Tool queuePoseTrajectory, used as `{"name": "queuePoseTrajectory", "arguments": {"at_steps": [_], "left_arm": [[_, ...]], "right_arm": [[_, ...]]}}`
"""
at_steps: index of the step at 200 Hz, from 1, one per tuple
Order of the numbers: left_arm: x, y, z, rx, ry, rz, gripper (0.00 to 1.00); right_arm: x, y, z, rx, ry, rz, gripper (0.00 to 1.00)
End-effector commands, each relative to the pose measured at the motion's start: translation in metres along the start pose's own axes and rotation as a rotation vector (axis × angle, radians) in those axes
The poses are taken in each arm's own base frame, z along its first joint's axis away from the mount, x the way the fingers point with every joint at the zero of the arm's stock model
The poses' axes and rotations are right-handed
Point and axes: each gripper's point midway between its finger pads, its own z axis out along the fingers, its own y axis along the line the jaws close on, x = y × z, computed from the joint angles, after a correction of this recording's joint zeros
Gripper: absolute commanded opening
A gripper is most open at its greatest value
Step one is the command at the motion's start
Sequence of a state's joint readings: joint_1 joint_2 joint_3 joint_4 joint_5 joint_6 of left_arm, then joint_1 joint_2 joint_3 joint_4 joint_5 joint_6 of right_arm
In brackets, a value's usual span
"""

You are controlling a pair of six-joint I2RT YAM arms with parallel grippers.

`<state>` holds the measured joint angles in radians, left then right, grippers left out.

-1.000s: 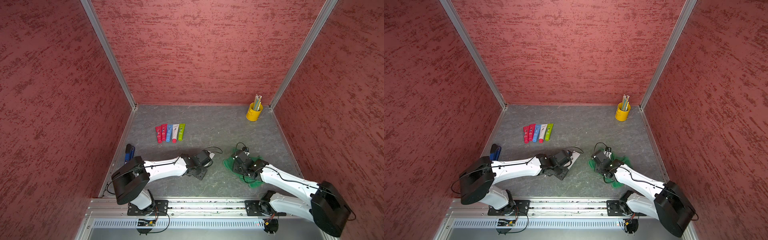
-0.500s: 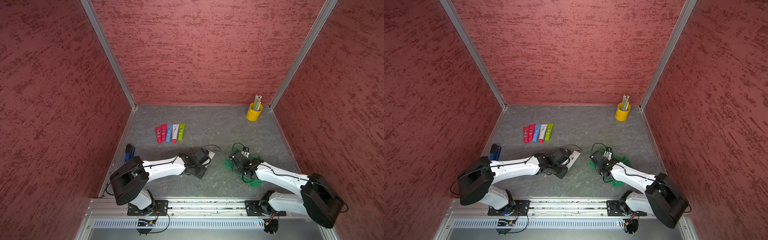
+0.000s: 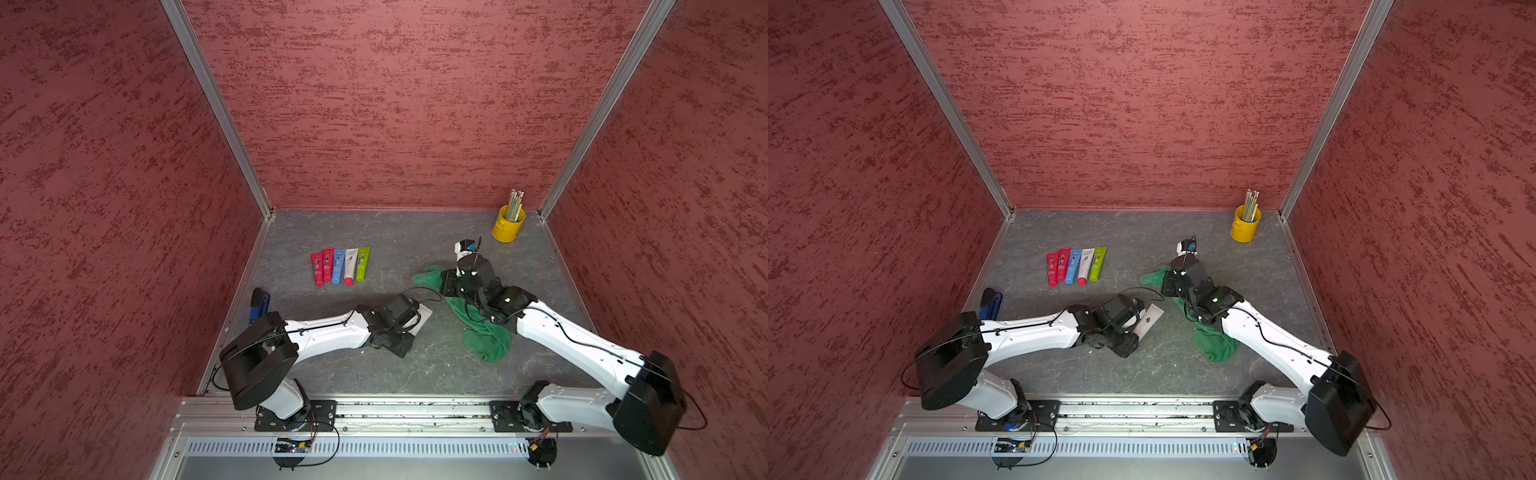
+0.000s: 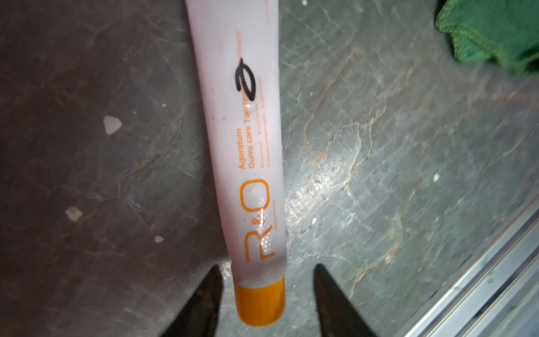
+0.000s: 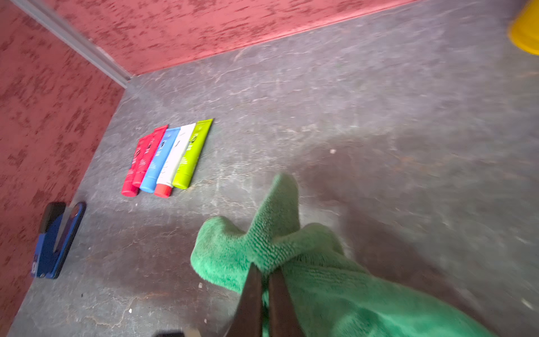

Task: Wipe the surface of the toothpaste tube
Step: Wipe the dirt from the toothpaste tube.

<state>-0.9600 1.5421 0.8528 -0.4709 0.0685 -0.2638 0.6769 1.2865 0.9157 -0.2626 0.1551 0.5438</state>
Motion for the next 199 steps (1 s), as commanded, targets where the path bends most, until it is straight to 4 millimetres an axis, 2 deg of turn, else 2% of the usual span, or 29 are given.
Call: {"name": "queuePoseTrajectory", "arguments": {"at_steps": [1, 20, 42, 51, 60, 81, 105, 125, 156, 199], "left_arm": [[-0.006, 0.002, 0.002, -0.024, -0.005, 0.004, 0.72], [0.000, 0.006, 0.003, -0.043, 0.011, 0.001, 0.75], [0.009, 0.007, 0.005, -0.043, 0.020, -0.013, 0.72], [0.012, 0.008, 0.005, -0.043, 0.022, -0.021, 0.69], [0.014, 0.009, 0.005, -0.044, 0.023, -0.027, 0.65], [0.017, 0.010, 0.009, -0.047, 0.035, -0.034, 0.51], [0.017, 0.010, 0.015, -0.046, 0.056, -0.032, 0.42], [0.018, 0.011, 0.018, -0.046, 0.064, -0.034, 0.34], [0.016, 0.012, 0.017, -0.041, 0.051, -0.044, 0.25], [0.017, 0.012, 0.020, -0.025, 0.067, -0.047, 0.17]], "right_arm": [[0.025, 0.009, 0.026, -0.095, 0.059, -0.029, 0.00], [0.048, 0.004, 0.043, -0.139, 0.109, 0.002, 0.00], [0.066, 0.002, 0.052, -0.189, 0.157, 0.029, 0.00], [0.071, 0.005, 0.051, -0.224, 0.168, 0.038, 0.00], [0.085, 0.006, 0.056, -0.253, 0.208, 0.049, 0.01], [0.104, 0.017, 0.052, -0.359, 0.265, 0.075, 0.07], [0.118, 0.028, 0.046, -0.462, 0.305, 0.077, 0.17], [0.129, 0.026, 0.046, -0.485, 0.321, 0.070, 0.24], [0.145, 0.021, 0.050, -0.496, 0.342, 0.098, 0.18], [0.163, 0.015, 0.047, -0.506, 0.358, 0.136, 0.04]]}}
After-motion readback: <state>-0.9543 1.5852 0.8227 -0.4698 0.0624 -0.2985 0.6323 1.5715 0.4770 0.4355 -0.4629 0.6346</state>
